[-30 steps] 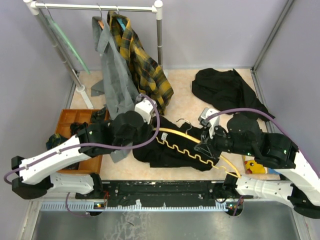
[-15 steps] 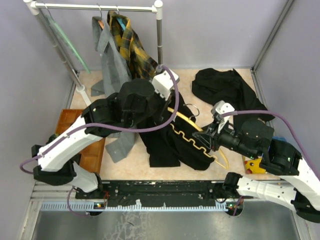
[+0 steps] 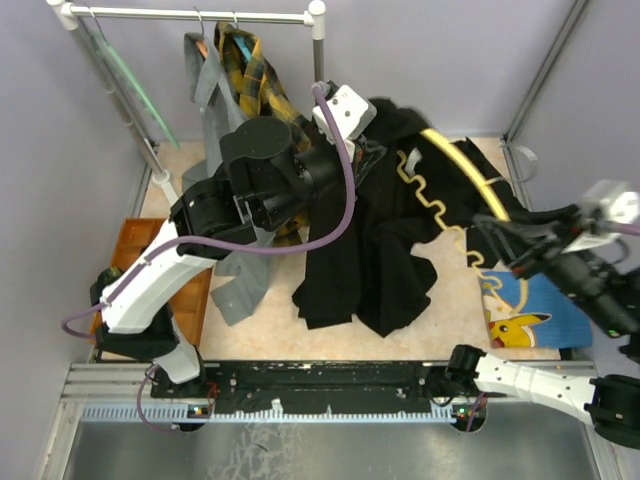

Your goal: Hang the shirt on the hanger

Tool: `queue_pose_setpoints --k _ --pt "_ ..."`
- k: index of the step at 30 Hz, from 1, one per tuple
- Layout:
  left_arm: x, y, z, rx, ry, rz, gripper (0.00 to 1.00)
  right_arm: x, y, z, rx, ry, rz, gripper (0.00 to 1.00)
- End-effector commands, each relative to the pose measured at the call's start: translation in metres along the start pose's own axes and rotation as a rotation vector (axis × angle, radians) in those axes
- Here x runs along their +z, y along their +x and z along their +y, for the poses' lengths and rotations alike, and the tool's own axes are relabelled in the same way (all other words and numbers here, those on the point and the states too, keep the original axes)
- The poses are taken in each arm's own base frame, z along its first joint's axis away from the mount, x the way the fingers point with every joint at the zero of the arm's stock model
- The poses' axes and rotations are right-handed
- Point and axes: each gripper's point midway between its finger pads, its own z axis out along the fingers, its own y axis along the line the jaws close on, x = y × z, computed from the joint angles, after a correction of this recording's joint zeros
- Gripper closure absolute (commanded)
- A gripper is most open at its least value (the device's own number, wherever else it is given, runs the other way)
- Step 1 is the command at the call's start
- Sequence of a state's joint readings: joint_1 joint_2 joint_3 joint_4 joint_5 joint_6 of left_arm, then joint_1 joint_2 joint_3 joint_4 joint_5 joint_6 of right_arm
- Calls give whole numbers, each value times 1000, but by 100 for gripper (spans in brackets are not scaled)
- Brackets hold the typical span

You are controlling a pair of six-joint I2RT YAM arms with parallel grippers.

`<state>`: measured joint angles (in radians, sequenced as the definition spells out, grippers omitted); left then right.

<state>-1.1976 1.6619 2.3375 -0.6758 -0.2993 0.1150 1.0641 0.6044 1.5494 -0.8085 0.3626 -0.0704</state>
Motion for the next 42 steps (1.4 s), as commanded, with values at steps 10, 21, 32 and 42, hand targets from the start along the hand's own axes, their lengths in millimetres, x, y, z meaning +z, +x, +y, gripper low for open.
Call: queue_pose_setpoints --k 10,21,32,42 --pt "8 54 5 33 -58 96 100 17 34 29 59 -97 52 100" --pt "-4 103 12 73 -94 239 100 28 104 54 154 -146 153 100" --pt "-24 87 9 93 -24 247 100 41 143 69 277 -135 223 100" --pt "-51 90 9 88 19 286 100 49 158 69 271 -105 274 100"
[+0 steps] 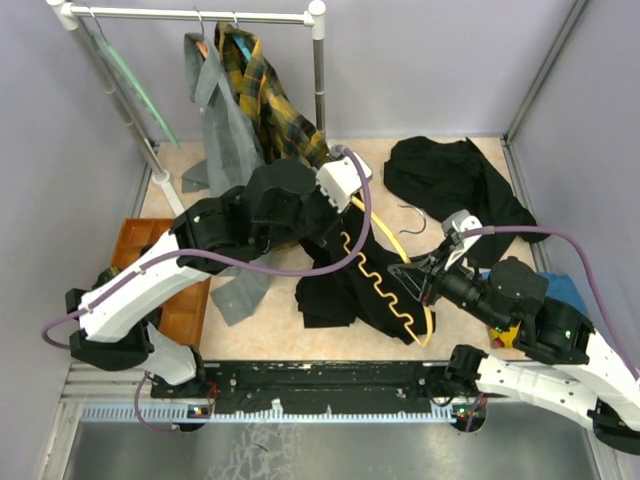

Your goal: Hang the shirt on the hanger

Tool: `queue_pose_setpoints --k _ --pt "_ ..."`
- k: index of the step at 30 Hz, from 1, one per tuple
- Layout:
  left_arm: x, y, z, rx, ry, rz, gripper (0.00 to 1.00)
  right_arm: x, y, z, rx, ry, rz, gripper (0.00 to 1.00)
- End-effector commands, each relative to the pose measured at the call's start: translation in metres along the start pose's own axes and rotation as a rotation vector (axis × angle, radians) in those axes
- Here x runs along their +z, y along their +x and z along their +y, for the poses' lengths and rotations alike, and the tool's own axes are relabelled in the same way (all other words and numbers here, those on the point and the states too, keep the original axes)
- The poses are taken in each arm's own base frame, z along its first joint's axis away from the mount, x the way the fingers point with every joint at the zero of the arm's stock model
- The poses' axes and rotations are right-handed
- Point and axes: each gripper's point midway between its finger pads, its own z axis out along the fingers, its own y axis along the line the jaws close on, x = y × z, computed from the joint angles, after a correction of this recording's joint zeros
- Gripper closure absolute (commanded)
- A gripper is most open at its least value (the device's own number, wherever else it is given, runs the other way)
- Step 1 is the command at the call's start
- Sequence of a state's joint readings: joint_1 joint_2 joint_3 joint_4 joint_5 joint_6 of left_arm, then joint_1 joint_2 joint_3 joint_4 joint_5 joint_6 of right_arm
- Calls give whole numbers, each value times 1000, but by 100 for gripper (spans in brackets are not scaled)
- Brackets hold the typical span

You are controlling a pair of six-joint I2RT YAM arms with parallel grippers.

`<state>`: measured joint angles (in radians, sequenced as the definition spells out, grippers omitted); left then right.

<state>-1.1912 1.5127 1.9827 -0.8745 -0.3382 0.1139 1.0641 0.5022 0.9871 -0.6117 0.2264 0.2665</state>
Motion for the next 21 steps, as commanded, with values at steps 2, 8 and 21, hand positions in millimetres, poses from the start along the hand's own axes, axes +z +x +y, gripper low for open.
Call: queue_pose_setpoints --k 2,8,21 --pt "-29 -22 5 -29 26 -85 100 6 -1 -1 12 24 12 100" --pt "-27 -15 4 -32 26 -62 100 -5 -2 -9 12 54 9 100" --pt "-9 -19 -24 -4 150 -46 100 18 -14 30 39 -141 -81 100"
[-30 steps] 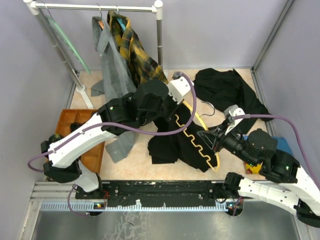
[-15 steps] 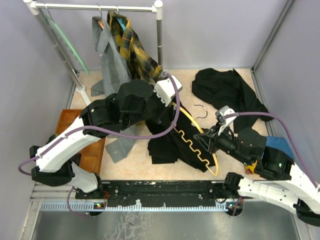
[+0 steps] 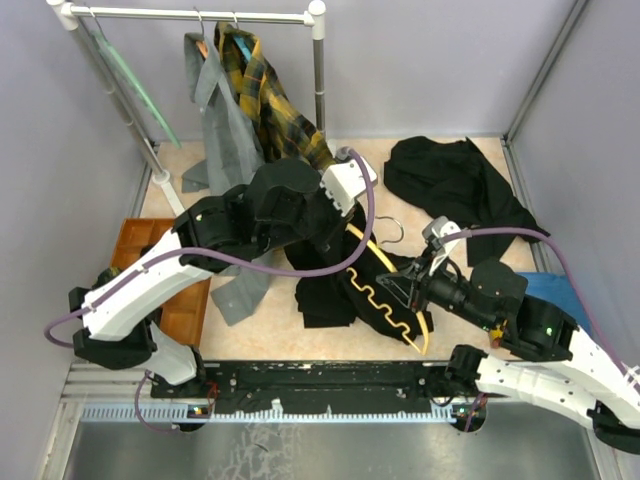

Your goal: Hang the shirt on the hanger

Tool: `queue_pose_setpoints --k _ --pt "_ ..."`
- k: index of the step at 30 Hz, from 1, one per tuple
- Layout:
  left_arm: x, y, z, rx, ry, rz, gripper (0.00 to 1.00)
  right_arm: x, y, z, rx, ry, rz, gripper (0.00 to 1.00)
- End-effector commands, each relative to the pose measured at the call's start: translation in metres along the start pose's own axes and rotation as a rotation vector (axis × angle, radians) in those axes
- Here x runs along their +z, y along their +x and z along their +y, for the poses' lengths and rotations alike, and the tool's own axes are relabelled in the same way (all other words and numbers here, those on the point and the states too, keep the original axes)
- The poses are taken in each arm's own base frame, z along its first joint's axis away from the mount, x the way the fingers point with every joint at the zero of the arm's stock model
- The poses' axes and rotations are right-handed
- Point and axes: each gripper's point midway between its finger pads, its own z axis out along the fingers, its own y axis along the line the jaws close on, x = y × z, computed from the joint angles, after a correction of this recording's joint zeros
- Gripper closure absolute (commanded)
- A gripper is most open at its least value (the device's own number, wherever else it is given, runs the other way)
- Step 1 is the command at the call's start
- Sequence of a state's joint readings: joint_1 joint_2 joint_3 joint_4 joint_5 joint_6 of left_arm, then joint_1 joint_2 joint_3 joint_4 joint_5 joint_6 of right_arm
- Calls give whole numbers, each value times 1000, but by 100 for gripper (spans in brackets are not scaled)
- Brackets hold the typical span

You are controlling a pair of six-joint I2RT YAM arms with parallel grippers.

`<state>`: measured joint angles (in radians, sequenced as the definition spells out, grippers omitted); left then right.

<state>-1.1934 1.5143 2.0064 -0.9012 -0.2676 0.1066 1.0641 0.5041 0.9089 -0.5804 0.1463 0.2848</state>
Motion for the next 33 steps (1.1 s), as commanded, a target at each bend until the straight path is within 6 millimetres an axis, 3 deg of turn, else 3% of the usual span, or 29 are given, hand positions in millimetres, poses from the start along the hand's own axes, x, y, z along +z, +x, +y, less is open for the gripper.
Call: queue_pose_setpoints --k 1,8,21,31,33 --pt "-3 -16 -16 7 98 -42 100 8 -46 18 23 -65 -159 100" --pt "-14 -13 -44 20 254 -52 100 10 -64 1 29 39 -240 100" --pt "-15 -15 -69 45 310 -48 100 27 -79 6 -23 20 -299 100" --pt "-15 -12 -87 91 328 -26 100 8 -102 -2 3 23 -538 100" --pt "-17 -12 -83 89 303 -27 90 -1 -105 -2 19 12 -589 100"
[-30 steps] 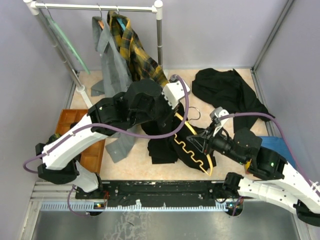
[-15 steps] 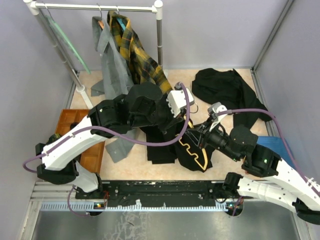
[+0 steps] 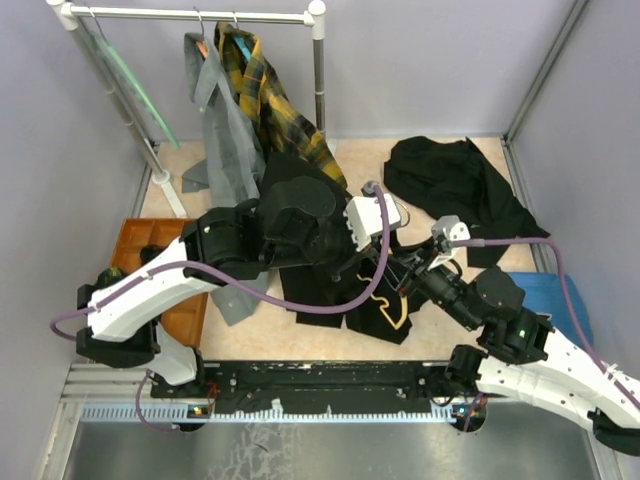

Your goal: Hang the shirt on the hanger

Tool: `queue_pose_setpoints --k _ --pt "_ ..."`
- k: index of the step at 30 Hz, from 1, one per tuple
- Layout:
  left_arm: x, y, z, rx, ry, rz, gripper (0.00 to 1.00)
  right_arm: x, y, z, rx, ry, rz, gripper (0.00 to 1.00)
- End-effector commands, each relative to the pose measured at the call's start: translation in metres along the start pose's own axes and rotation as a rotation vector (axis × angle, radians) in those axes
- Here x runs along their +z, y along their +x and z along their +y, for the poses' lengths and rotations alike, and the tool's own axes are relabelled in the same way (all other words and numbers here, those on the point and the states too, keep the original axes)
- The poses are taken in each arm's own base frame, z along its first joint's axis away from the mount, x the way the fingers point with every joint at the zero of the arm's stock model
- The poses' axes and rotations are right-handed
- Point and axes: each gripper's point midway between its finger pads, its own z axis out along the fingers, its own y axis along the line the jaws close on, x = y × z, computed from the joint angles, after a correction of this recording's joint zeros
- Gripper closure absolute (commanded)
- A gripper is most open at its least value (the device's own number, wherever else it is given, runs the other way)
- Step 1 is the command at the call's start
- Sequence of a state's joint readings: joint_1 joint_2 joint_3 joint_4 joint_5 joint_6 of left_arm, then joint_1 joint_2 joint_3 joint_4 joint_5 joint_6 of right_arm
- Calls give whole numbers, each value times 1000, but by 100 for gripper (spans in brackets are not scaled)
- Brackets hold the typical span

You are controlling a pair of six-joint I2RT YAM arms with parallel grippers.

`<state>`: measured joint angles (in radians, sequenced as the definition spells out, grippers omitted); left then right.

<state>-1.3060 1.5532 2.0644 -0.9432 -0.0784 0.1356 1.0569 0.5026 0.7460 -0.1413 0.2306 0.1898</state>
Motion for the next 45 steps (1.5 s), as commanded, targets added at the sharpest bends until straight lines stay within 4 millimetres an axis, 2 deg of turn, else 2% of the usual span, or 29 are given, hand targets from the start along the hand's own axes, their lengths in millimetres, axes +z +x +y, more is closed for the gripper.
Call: queue_pose_setpoints --k 1,4,7,14,18,20,23,27,32,35,39,45 --pt "-5 -6 -3 9 -10 -15 83 -14 -73 -1 71 -1 -323 100" --pt "-18 -11 6 -11 -64 -52 62 -25 -78 -3 84 -9 -376 100" --pt "-32 -18 14 -36 -104 -124 48 -34 -82 -4 98 -25 -440 100" --pt "-70 -41 33 -93 -196 -306 26 -49 -89 -1 89 -59 -482 100" --pt "-91 -47 46 -138 -260 -405 25 -59 -99 3 89 -91 -521 100" --pt "-98 -42 55 -161 -314 -432 25 -65 -104 4 94 -101 -533 100" --pt "-121 -37 70 -205 -402 -495 25 -73 -112 5 91 -104 -521 100" --pt "-139 -20 92 -231 -539 -505 23 -86 -124 4 85 -98 -501 100" --pt "-139 6 109 -208 -680 -467 16 -104 -144 3 84 -94 -493 100" --pt "-131 10 109 -192 -687 -464 14 -114 -154 3 86 -95 -497 100" --pt "-122 -1 106 -142 -663 -482 14 -124 -165 2 91 -97 -522 100" --pt "-129 -54 80 -16 -470 -582 16 -128 -158 9 80 -144 -503 100"
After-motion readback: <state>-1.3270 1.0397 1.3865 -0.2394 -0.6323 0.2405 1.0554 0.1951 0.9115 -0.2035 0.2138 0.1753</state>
